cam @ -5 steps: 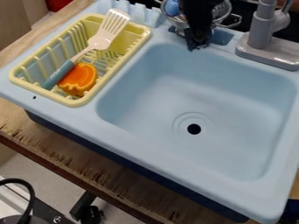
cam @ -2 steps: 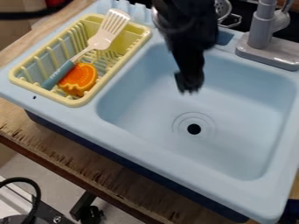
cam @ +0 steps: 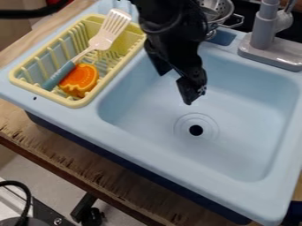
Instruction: Moved the colander to the top of the sink
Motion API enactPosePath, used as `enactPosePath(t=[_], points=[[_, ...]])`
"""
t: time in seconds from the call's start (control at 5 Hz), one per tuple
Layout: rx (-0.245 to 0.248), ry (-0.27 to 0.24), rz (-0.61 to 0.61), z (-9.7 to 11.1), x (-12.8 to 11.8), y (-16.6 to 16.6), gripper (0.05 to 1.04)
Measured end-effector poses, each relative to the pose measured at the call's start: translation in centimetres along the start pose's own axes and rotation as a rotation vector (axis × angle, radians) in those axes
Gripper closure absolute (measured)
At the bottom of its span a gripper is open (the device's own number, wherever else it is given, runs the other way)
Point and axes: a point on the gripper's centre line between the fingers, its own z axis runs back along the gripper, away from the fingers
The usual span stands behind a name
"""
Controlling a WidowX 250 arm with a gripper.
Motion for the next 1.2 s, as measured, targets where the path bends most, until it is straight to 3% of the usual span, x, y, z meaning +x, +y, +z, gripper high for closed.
enactPosePath(t=[0.2,0.6,0.8,1.2], points=[[-0.017,-0.013,0.192,0.4,0.2,-0.5,0.084],[0.054,0.042,0.504,1.0,0.4,0.5,0.084],[0.094,0.080,0.580,2.2,0.6,2.3,0.084],[0.076,0.117,0.643,2.5,-0.1,4.4,0.084]])
